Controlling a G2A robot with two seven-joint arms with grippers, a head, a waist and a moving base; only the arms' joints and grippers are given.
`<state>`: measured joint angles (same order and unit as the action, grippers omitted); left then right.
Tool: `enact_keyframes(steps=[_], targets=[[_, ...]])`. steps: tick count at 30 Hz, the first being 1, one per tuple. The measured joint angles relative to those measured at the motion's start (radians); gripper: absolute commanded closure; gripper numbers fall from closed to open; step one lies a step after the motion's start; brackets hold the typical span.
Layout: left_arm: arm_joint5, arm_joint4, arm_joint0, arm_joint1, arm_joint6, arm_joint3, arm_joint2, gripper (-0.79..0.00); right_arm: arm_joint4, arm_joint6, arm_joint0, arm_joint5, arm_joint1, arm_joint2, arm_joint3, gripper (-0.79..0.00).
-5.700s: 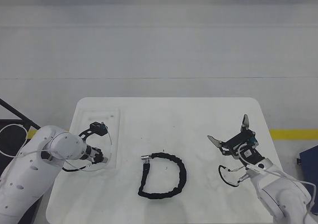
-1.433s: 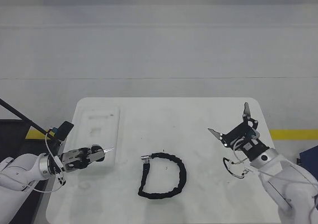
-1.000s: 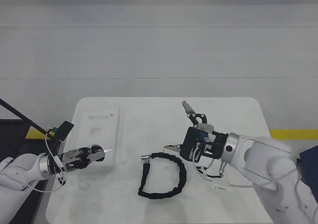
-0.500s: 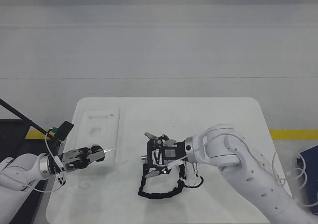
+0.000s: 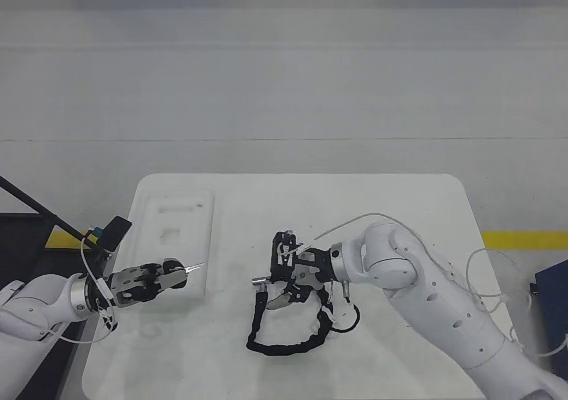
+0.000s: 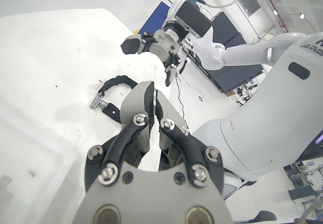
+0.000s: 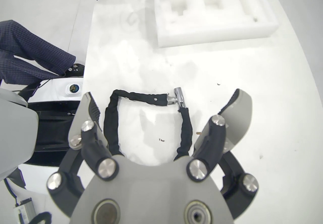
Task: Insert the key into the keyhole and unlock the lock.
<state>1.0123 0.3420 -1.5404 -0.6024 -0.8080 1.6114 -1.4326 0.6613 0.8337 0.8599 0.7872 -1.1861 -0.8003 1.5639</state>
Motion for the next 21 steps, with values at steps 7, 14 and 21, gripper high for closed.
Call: enact_keyframes(steps=[7,14,21], targets=[[0.0,0.0,0.0,0.0,0.0,0.0,0.0,0.0,0.022,-0.052,-0.006,0.013,-0.004,0.017,-0.098,-0.785],[0.0,0.0,0.0,0.0,0.0,0.0,0.0,0.0,0.026,-0.072,-0.006,0.028,-0.005,0.023,-0.122,-0.785],[0.0,0.0,0.0,0.0,0.0,0.0,0.0,0.0,0.025,-0.072,-0.006,0.028,-0.005,0.023,-0.122,-0.785]])
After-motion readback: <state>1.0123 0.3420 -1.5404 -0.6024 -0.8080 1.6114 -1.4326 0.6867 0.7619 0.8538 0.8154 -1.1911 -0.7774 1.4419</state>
